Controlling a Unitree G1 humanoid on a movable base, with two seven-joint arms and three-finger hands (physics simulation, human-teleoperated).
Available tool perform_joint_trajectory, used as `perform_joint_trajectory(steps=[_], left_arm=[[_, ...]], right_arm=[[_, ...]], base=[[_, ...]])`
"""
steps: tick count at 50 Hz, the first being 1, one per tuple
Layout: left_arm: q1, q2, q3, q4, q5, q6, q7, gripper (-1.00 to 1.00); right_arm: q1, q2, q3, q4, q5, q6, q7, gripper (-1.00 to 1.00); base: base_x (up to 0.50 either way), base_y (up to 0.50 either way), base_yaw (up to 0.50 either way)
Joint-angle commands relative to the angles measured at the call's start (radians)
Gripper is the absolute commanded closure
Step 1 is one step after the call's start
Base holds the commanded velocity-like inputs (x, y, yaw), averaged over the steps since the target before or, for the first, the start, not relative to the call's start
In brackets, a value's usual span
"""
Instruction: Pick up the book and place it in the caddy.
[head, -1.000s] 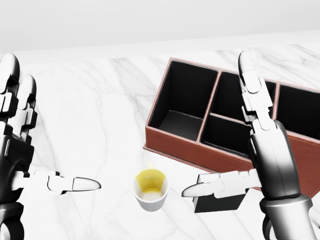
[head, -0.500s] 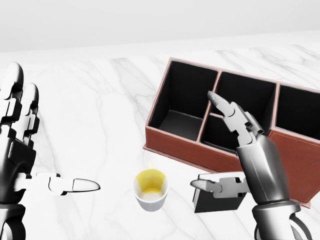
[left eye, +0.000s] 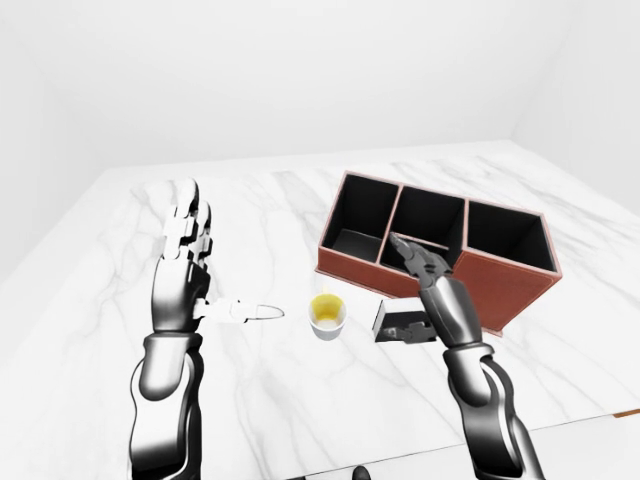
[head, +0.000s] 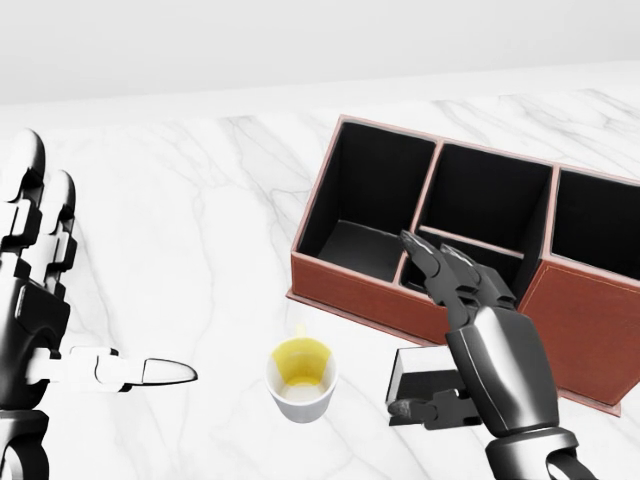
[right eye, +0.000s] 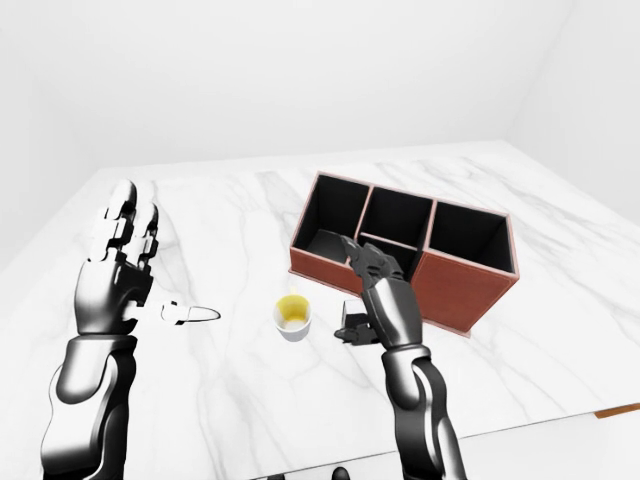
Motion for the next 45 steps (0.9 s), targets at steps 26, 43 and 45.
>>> perform_joint_trajectory(steps=[26,43,45], left_arm=[[0.003,0.003,0.009,0.016,-0.01,0.0,-0.002,-1.0],[0.008,0.001,0.005,0.024,-0.009,0.0,-0.003,-1.0],[0.008,0.001,0.006,0.027,-0.01,0.0,-0.003,-1.0]], right_arm=[[-0.015,-0.046,0.007,0.229,-0.349,0.0,-0.191,-0.72],[-0.077,-0.061,0.028,0.339,-0.463,0.0,-0.272,-0.7],[-0.086,-0.062,0.029,0.354,-0.469,0.0,-0.278,-0.69]], base=[[0.0,0.0,0.0],[0.0,0.0,0.0],[0.0,0.0,0.0]])
